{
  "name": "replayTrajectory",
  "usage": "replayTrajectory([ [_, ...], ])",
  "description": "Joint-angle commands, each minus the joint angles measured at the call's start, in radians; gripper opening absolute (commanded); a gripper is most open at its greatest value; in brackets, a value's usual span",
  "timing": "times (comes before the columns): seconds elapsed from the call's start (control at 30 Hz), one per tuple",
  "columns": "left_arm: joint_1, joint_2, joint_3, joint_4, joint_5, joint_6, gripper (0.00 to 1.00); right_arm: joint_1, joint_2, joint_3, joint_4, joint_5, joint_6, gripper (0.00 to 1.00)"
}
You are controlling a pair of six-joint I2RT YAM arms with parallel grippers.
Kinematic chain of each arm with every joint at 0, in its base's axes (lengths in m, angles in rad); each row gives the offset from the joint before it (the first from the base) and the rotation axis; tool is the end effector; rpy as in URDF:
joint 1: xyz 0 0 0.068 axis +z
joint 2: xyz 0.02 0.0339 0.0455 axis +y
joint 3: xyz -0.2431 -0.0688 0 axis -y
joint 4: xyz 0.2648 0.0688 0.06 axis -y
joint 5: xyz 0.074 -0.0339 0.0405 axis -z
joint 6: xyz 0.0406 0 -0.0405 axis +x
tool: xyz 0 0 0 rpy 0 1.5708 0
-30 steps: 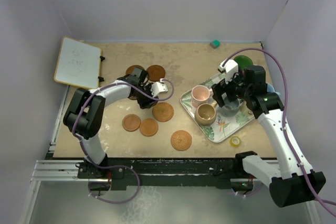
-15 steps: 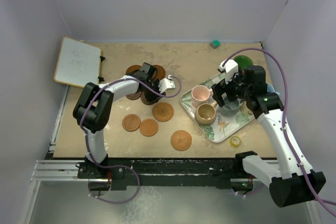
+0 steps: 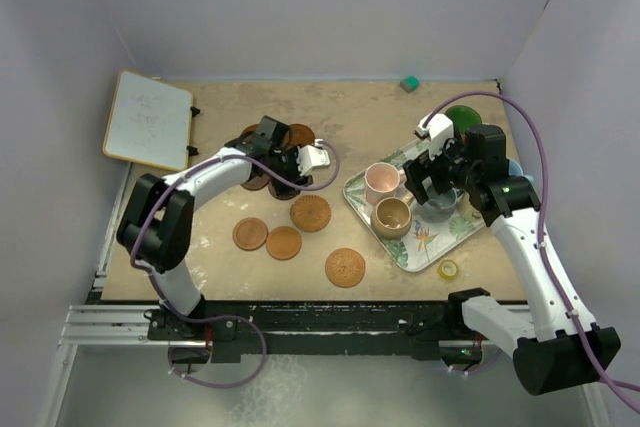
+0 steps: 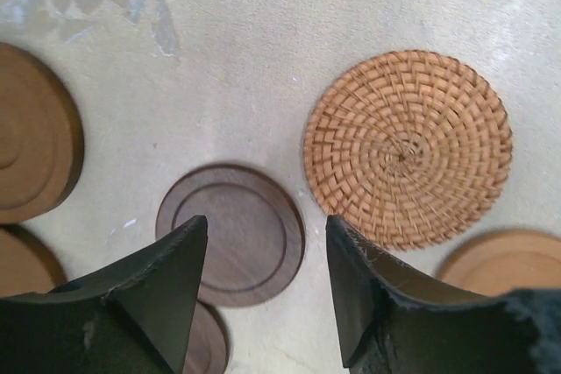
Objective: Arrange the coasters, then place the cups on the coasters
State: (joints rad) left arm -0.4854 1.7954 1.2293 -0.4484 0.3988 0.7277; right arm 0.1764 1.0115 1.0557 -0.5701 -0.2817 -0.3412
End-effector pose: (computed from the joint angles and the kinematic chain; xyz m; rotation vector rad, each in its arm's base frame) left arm 0.3364 -0.1953 0.1645 1.5524 1.9830 -0.4176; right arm 0.2448 0.0551 0.3345 -0.6941 1.9605 0.1947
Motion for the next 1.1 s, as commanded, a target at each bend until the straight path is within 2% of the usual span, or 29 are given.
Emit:
replayTrajectory([
  [0.0, 0.007, -0.108, -0.063, 0.024, -0.022, 0.036, 0.56, -0.005, -0.019, 0.009, 0.019, -0.024, -0.009, 1.0],
  [0.33, 0.056, -0.092, -0.114, 0.016, -0.089, 0.13, 0.58, -0.005, -0.023, 0.009, 0.018, -0.031, -0.008, 1.0],
  [0.8, 0.057, 0.021, -0.048, -0.046, -0.128, 0.216, 0.58, -0.005, -0.025, 0.009, 0.016, -0.032, -0.01, 1.0],
  [0.97, 0.057, 0.049, -0.032, -0.049, -0.141, 0.241, 0.54, -0.005, -0.024, 0.009, 0.016, -0.032, -0.009, 1.0],
  [1.07, 0.056, 0.079, 0.0, -0.061, -0.134, 0.25, 0.48, -0.005, -0.025, 0.009, 0.016, -0.033, -0.01, 1.0],
])
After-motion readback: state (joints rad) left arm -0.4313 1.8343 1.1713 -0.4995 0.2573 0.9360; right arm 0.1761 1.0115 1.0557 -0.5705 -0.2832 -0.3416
